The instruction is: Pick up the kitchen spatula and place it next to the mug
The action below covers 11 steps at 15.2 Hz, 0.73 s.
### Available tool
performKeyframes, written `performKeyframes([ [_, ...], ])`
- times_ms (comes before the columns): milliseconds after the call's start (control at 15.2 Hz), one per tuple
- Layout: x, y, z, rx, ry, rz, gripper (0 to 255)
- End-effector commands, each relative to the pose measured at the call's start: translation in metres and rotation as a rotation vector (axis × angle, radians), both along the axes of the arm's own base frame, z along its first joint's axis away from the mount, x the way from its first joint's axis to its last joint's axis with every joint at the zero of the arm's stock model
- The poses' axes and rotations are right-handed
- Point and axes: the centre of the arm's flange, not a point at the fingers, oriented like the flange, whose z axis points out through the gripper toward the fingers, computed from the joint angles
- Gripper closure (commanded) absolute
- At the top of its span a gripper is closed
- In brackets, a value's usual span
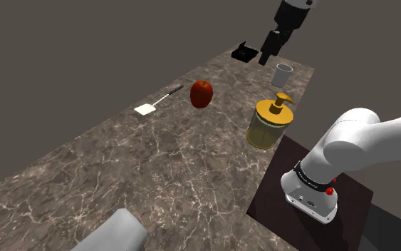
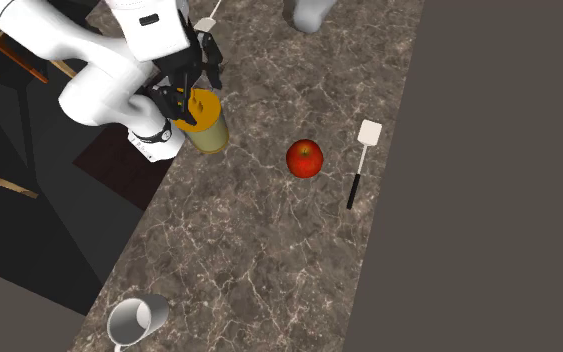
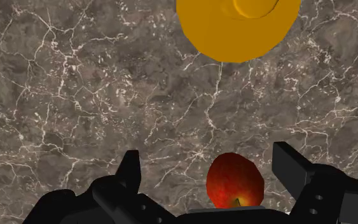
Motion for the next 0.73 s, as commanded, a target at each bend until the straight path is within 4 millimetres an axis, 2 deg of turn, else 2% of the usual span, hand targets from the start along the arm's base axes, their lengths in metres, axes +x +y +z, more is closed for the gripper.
performKeyframes([
  [0, 0.000, 0.000, 0.000, 0.000, 0.000, 0.000, 0],
  [330, 0.025, 0.055, -0.032, 0.012, 0.003, -0.206, 0],
  [660, 0.061, 0.104, -0.063, 0.024, 0.007, -0.412, 0],
])
